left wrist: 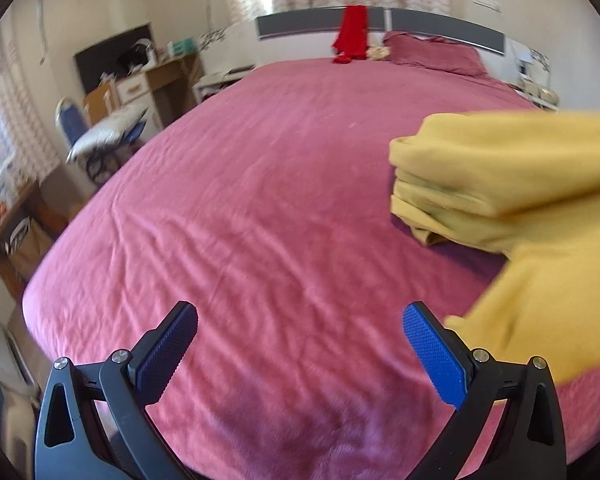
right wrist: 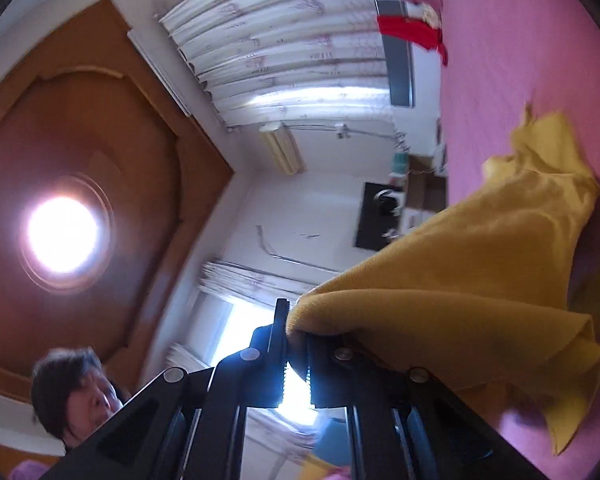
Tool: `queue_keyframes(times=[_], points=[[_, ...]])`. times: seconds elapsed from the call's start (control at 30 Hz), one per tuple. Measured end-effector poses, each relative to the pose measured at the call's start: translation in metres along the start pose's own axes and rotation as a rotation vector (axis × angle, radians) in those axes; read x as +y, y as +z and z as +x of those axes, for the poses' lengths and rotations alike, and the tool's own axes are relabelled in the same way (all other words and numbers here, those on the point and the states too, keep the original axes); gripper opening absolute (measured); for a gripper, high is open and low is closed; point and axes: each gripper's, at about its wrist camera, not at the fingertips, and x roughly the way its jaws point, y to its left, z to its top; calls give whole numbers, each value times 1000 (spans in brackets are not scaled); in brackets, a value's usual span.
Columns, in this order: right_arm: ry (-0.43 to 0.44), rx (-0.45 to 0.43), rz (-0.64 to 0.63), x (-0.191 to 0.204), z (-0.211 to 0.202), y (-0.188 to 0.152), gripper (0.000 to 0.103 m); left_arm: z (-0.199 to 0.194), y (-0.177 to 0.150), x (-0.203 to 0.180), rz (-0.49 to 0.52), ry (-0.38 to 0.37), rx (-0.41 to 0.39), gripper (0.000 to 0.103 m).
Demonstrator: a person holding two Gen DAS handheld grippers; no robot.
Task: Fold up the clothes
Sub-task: 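Lift and shake the yellow garment with the right gripper, lay it down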
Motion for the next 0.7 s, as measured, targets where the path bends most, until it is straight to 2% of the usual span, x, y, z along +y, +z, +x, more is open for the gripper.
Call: queue_keyframes(times=[0.17,0.23,0.27,0.33,0.4,0.47,0.6,0.67,0.7], points=[[-420,96,178,-46,-70,-36,9,10,35,-36,125,-25,-48,103],[-664,125,295,-80,-92,-58,12,20,48,-59,184,-20,-61,103],[-673,91,300,-79,-97,-59,18,26,53,-68,209,-22,-63,103],[-688,22,309,-78,-107,-62,21,36,60,-86,238,-23,-61,103],[-703,-48,317,-77,-117,-64,30,46,63,-105,267,-33,-54,103],[-717,-118,325,-75,-126,-66,31,52,64,-122,293,-50,-46,103],[-832,-129,209,-54,-119,-37,31,51,43,-163,387,-112,-56,103],[-850,-120,212,-52,-120,-22,32,53,23,-184,481,-112,-62,103],[-844,-123,240,-45,-136,-21,32,53,13,-195,528,-111,-65,103]])
